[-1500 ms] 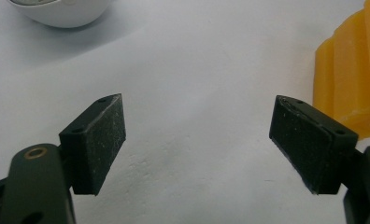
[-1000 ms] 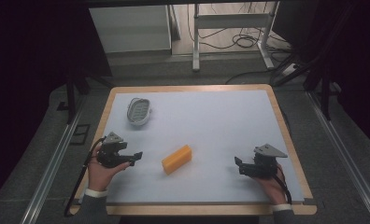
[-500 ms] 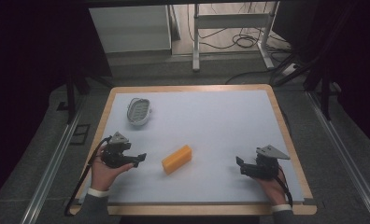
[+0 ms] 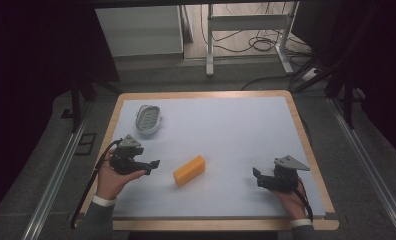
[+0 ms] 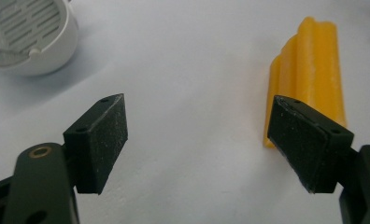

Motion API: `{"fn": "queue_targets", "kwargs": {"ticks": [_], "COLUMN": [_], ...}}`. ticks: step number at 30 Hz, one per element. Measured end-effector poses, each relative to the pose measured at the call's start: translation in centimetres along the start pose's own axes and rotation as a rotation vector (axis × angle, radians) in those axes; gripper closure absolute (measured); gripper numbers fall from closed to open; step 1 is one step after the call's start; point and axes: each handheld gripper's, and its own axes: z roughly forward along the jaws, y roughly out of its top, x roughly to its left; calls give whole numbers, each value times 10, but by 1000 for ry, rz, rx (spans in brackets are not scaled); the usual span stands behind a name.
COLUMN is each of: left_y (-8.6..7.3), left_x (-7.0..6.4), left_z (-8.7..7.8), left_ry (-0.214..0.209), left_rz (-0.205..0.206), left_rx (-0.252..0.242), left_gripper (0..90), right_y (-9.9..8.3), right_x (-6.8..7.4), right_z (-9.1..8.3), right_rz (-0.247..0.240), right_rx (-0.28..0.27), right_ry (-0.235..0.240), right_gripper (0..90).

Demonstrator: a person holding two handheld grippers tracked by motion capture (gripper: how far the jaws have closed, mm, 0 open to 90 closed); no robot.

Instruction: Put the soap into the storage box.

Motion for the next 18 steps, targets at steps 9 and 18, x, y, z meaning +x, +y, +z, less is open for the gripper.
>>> {"fn": "queue_targets", "kwargs": {"ticks": [9,18], "left_y": [22,38], "left_x": [-17,-33], "left_z": [1,6], "left_ry": [-21,-32], "left_rz": [52,97], "left_rx": [17,53], "left_gripper": [203,202], "right_y": [0,0], "right_x": [-1,-1], "right_z": [-1,-1], "right_rz": [1,-3], "right_rx": [-3,-3], "right_ry": [-5,-14], "right_gripper": [83,83]}}
